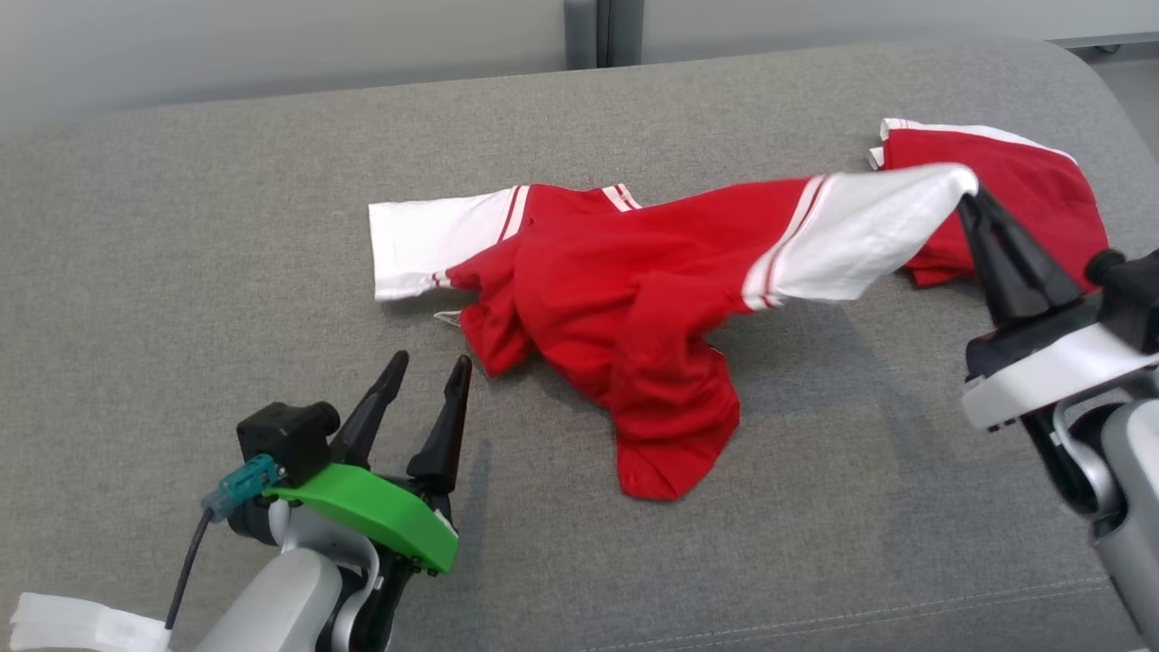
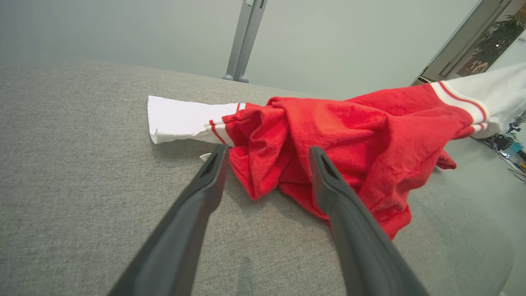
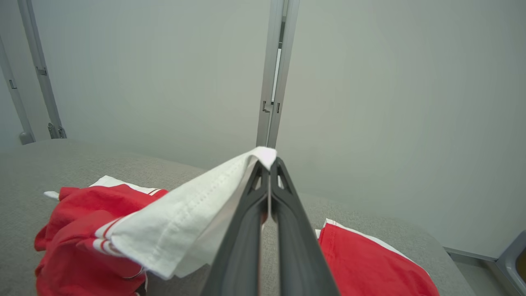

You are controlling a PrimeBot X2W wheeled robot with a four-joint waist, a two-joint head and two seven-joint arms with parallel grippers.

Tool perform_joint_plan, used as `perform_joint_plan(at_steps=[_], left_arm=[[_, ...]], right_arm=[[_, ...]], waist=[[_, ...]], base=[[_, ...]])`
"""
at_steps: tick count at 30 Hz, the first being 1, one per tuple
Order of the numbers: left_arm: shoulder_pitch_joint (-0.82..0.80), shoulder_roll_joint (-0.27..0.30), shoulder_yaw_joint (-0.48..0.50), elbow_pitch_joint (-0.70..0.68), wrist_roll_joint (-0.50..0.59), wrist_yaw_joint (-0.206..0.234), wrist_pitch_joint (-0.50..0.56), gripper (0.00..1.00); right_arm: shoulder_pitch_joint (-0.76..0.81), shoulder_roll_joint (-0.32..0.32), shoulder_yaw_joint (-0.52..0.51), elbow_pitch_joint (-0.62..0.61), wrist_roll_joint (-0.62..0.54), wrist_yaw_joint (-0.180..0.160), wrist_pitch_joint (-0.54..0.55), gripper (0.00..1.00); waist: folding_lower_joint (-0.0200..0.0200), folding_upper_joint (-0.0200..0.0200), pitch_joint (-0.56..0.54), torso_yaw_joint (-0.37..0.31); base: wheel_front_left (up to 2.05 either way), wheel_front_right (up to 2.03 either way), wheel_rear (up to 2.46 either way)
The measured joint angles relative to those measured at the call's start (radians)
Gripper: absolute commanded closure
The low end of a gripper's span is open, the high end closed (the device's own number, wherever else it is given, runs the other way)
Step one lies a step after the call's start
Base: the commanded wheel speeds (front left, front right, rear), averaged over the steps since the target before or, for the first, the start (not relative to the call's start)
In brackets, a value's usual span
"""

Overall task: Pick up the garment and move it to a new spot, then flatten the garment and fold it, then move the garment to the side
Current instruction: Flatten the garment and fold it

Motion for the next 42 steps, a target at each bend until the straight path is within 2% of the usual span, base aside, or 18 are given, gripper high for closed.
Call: perform_joint_plan(at_steps=[6, 12, 20, 23, 29, 34, 38, 42], left_arm=[[0.001, -0.037, -0.04, 0.005, 0.0, -0.006, 0.001, 0.0], [0.002, -0.089, -0.067, 0.006, -0.011, -0.014, 0.002, 0.0], [0.002, -0.13, -0.078, 0.014, -0.019, -0.023, 0.002, 0.0], [0.002, -0.134, -0.084, 0.025, -0.025, -0.027, 0.001, 0.0], [0.002, -0.148, -0.089, 0.046, -0.034, -0.036, 0.001, 0.0], [0.002, -0.15, -0.088, 0.049, -0.034, -0.036, 0.0, 0.0], [0.002, -0.15, -0.076, 0.053, -0.041, -0.036, 0.0, 0.0], [0.002, -0.148, -0.059, 0.055, -0.041, -0.035, -0.008, 0.0]], right_arm=[[-0.107, -0.101, -0.007, -0.11, -0.008, 0.063, 0.111, 1.0], [-0.226, -0.181, 0.057, -0.224, 0.003, 0.105, 0.267, 1.0], [-0.397, -0.191, 0.156, -0.331, 0.108, 0.111, 0.431, 1.0], [-0.472, -0.161, 0.191, -0.346, 0.17, 0.111, 0.487, 1.0], [-0.625, -0.106, 0.251, -0.339, 0.257, 0.11, 0.578, 1.0], [-0.712, -0.064, 0.225, -0.254, 0.28, 0.11, 0.618, 1.0], [-0.752, -0.071, 0.195, -0.171, 0.276, 0.11, 0.643, 1.0], [-0.744, -0.111, 0.174, -0.086, 0.275, 0.103, 0.676, 1.0]], waist=[[0.0, 0.0, -0.03, -0.003], [0.0, 0.0, -0.045, 0.028], [0.0, 0.0, -0.046, 0.09], [0.0, 0.0, -0.045, 0.121], [0.0, 0.0, -0.048, 0.189], [0.0, 0.0, -0.056, 0.242], [0.0, 0.0, -0.063, 0.276], [0.0, 0.0, -0.071, 0.292]], base=[[0.0, 0.0, 0.0], [0.0, 0.0, 0.0], [0.0, 0.0, 0.0], [0.0, 0.0, 0.0], [0.0, 0.0, 0.0], [0.0, 0.0, 0.0], [0.0, 0.0, 0.0], [0.0, 0.0, 0.0]])
